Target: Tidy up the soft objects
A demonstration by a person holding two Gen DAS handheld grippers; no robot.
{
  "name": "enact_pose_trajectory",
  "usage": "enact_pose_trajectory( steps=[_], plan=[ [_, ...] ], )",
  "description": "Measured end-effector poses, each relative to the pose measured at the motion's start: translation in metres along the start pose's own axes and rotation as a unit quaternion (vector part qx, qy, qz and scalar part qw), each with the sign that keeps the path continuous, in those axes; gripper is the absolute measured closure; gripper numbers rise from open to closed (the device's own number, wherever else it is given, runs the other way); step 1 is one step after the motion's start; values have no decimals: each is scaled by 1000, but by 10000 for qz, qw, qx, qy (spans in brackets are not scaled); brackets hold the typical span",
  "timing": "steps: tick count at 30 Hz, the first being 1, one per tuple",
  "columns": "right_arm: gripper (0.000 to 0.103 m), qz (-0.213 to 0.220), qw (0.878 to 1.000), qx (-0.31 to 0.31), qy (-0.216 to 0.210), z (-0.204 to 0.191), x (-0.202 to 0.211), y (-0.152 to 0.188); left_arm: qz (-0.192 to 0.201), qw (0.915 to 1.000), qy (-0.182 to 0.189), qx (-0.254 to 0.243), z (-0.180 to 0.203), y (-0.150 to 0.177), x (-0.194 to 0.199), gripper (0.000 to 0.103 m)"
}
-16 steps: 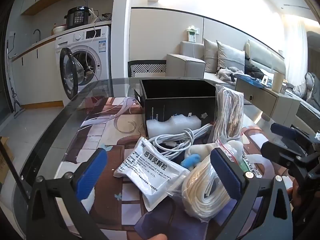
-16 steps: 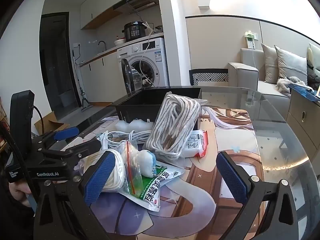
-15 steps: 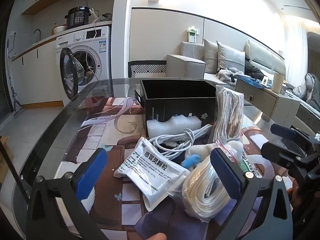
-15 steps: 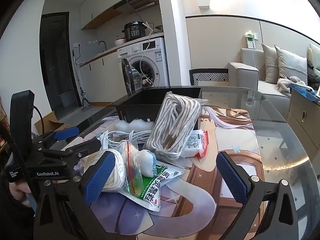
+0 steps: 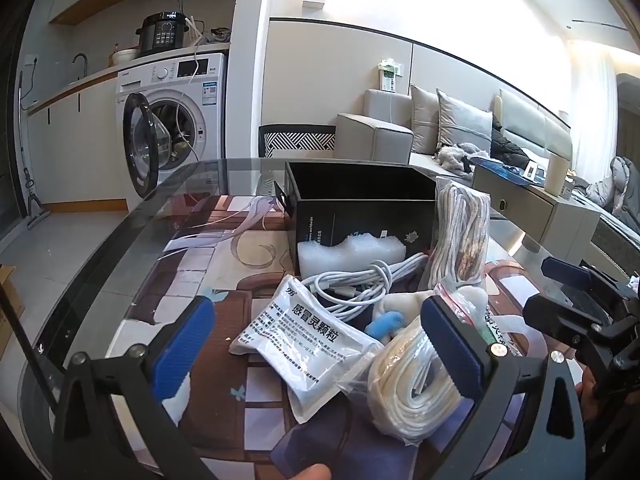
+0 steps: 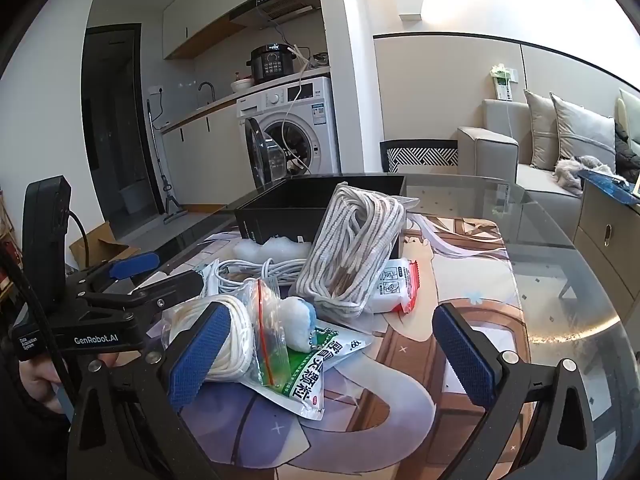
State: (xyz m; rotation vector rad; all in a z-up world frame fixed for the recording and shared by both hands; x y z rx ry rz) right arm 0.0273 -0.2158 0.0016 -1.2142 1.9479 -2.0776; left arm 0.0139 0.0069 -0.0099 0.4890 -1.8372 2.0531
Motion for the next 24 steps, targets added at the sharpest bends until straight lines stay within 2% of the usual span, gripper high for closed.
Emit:
enact_pose_trajectory(
  steps=[24],
  plan=[
    [0,95,9998,-92,-131,5,3,1,16,10000,-1,15,0,0,-3,0]
  ],
)
Point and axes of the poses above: each gripper's, at about its wrist camera, not at the fingertips, and x roughly against the way its jaws point, z to its right, y to its underside, the point moved 2 cm from there along -x, roughly the way its jaws point
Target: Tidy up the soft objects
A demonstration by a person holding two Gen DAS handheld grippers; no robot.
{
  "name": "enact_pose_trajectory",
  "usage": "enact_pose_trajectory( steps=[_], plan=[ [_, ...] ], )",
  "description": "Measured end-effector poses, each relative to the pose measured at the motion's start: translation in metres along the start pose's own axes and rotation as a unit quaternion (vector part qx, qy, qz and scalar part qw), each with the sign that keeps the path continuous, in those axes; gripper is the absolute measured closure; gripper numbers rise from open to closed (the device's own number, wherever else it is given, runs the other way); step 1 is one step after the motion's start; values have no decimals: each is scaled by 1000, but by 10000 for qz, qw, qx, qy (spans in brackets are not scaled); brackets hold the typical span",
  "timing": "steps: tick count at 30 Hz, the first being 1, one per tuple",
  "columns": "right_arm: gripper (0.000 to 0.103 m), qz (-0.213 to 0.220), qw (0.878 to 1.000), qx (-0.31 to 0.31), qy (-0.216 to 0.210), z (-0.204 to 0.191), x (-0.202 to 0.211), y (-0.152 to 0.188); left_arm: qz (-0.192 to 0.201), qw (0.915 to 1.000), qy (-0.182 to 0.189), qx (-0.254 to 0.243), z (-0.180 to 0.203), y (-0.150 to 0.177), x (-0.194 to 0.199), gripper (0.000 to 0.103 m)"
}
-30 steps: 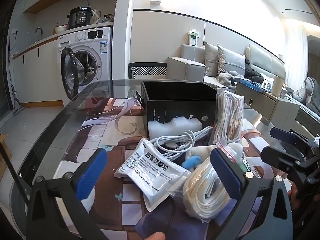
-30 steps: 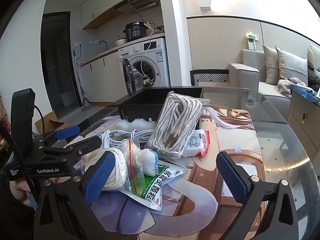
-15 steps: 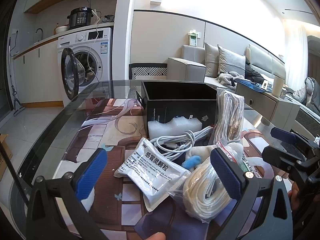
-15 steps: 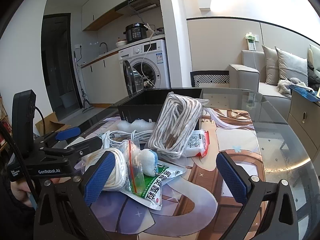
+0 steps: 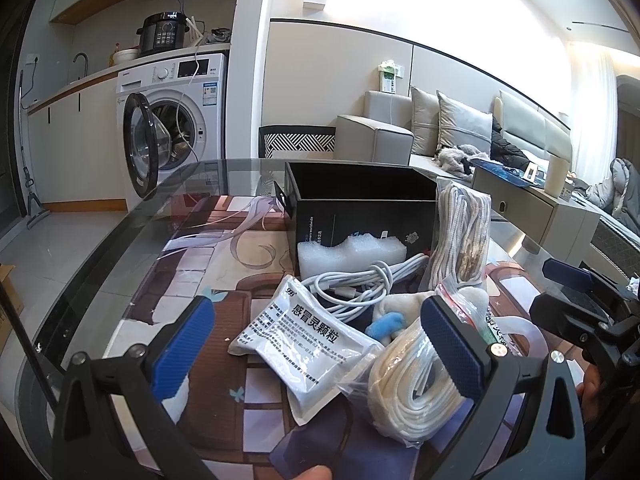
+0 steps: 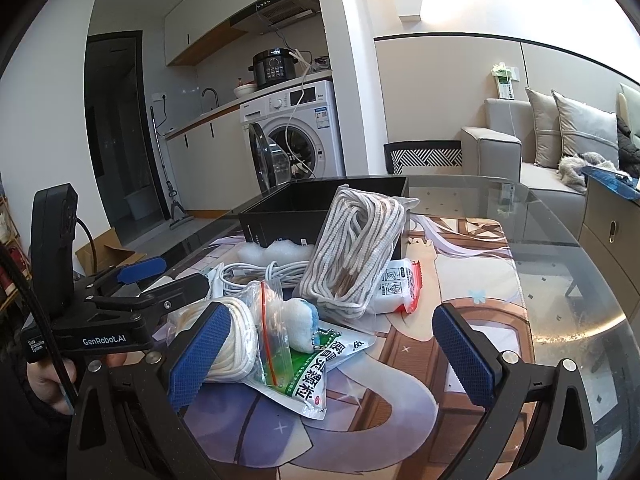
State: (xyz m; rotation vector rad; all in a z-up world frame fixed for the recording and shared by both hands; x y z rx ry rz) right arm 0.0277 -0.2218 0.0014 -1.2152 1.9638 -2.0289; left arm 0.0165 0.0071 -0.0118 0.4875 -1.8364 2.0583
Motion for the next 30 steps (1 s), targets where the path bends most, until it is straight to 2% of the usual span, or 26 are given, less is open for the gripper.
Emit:
enact_pose_trajectory(
  steps=[30],
  plan=[
    [0,-11,10000,39,-14,-2,1,1,-6,10000,19,-7,-1,1,-3,0]
  ],
)
Point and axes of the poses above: each gripper's, at about its wrist camera, not at the fingertips, and x roughly against the way its jaws point, z to its right, y to its underside, the point moved 2 cm from there along -x, roughly the way its jaws point
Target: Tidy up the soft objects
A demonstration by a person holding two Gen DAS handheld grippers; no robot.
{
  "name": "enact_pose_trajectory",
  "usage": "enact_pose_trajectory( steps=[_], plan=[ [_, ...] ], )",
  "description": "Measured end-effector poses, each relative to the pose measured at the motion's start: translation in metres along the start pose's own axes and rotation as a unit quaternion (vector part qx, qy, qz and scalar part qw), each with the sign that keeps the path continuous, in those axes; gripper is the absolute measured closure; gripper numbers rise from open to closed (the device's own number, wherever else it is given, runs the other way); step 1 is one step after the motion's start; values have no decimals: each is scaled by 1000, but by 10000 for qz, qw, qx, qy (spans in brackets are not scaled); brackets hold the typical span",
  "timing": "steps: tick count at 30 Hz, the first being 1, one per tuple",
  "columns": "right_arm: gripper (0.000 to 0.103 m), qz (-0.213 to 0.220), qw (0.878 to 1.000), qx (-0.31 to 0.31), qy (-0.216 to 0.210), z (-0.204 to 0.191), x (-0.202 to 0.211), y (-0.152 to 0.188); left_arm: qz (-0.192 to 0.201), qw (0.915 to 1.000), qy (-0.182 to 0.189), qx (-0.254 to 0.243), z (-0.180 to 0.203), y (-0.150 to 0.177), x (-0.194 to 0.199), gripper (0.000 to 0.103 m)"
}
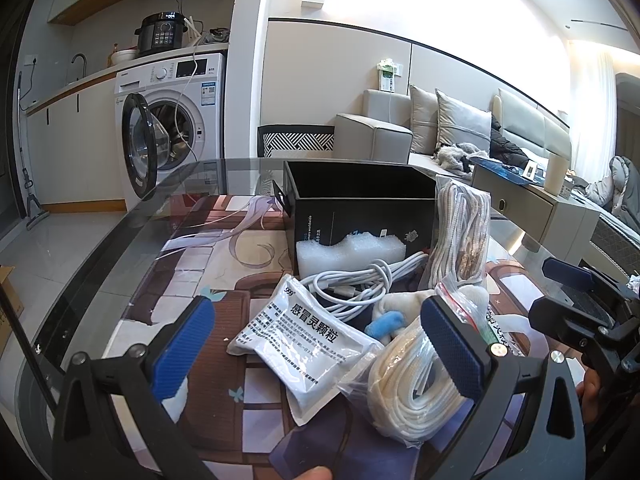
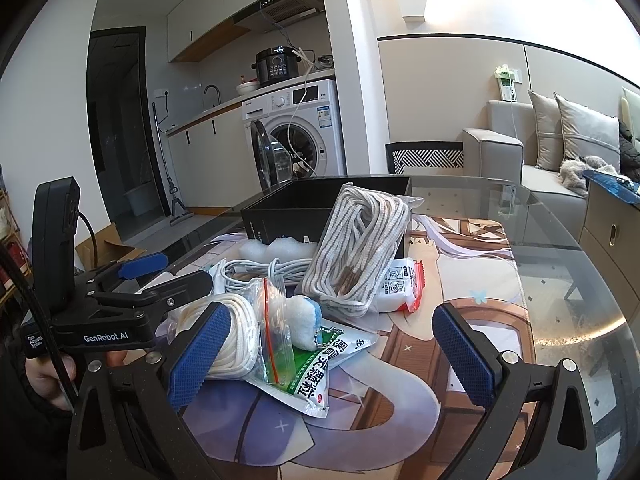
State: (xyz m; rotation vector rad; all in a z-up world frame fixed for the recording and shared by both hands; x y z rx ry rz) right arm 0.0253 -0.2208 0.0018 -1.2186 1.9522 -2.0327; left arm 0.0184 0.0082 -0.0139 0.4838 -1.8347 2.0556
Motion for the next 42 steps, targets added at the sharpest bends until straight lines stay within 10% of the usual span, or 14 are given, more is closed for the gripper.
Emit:
enact_pose_trajectory(
  steps=[42],
  plan=[
    [0,-583,9977,-48,337,-3,-17,-28,38,9992,331,-199,-2,-17,15,0]
  ],
)
Point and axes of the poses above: each gripper's, at about its wrist camera, not at the fingertips, and x roughly against the way its jaws point, z to its right, y to its underside, the point moved 2 cm from there along -x, roughly the way its jaws point
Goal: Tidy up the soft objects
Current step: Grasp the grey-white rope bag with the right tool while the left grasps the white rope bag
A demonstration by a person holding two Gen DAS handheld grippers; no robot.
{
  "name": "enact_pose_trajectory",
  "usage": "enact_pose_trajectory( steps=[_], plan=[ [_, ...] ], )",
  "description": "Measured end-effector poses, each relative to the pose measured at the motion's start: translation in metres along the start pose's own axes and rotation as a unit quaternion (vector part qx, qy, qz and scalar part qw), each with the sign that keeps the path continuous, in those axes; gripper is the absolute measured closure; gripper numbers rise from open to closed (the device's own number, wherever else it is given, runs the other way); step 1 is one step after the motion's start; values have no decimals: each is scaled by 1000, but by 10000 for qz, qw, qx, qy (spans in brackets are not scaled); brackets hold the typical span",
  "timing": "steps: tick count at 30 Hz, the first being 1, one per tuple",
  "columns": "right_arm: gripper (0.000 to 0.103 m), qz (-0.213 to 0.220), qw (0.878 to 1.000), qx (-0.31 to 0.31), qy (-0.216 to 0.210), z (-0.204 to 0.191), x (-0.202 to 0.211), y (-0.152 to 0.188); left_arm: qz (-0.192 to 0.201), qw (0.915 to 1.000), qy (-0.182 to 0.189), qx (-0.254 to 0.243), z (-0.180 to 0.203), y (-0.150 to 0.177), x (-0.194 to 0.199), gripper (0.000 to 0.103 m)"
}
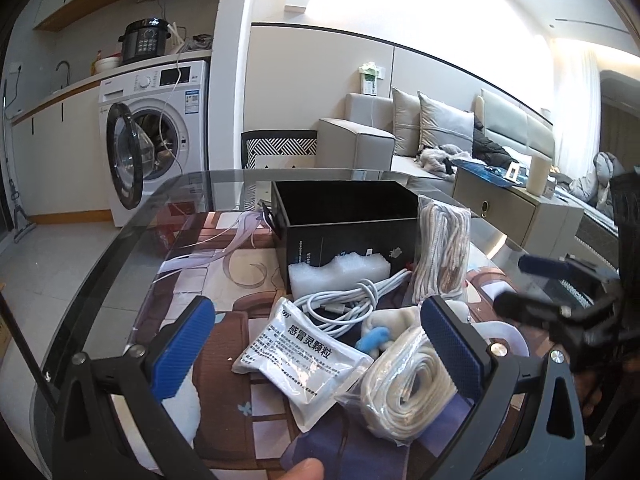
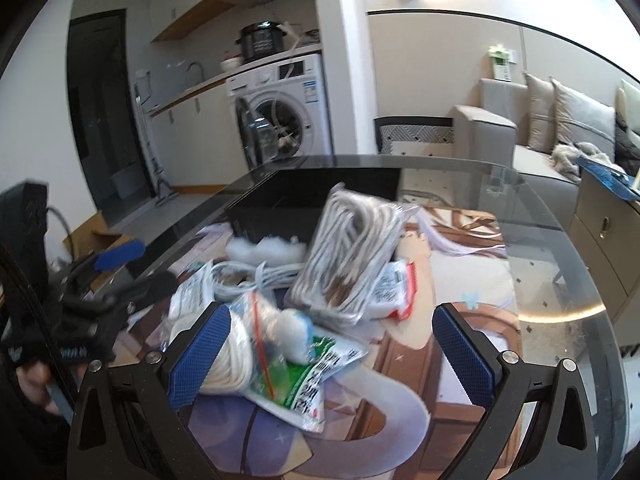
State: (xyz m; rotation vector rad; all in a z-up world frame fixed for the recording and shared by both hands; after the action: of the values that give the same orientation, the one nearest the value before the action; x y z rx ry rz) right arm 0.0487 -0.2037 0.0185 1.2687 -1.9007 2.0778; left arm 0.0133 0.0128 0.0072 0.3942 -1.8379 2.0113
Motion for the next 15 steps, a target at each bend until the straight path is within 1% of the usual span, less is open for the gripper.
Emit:
enact_pose_trajectory(
  steps=[4,9,12,15],
  plan=[
    [0,-72,9999,-27,109,3,-6,-7,21,10000,-60,-53,0,-1,1,0],
    [0,-128,9997,-124,170,5,-17,-13,-59,9998,-77,167,-12,-3,-2,0],
    [5,-209,9996,-135,161,3,-27,-17,-106,9998,-31,154,-14,-2,-3,1],
    [9,-319,9992,-129,182,1,-39,-22,-81,9999,-76,98,-14,-2,-2,1]
  ],
)
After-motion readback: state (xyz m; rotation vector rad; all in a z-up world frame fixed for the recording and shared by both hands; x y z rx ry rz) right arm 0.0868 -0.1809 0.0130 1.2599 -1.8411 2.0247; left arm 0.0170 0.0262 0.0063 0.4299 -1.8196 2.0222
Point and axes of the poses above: each gripper's, at about its wrist camera, not at the fingertips, and x roughly against the way its jaws point, z to its right, y to its underside, the point moved 2 cm from there along -x, roughly the way its jaws point
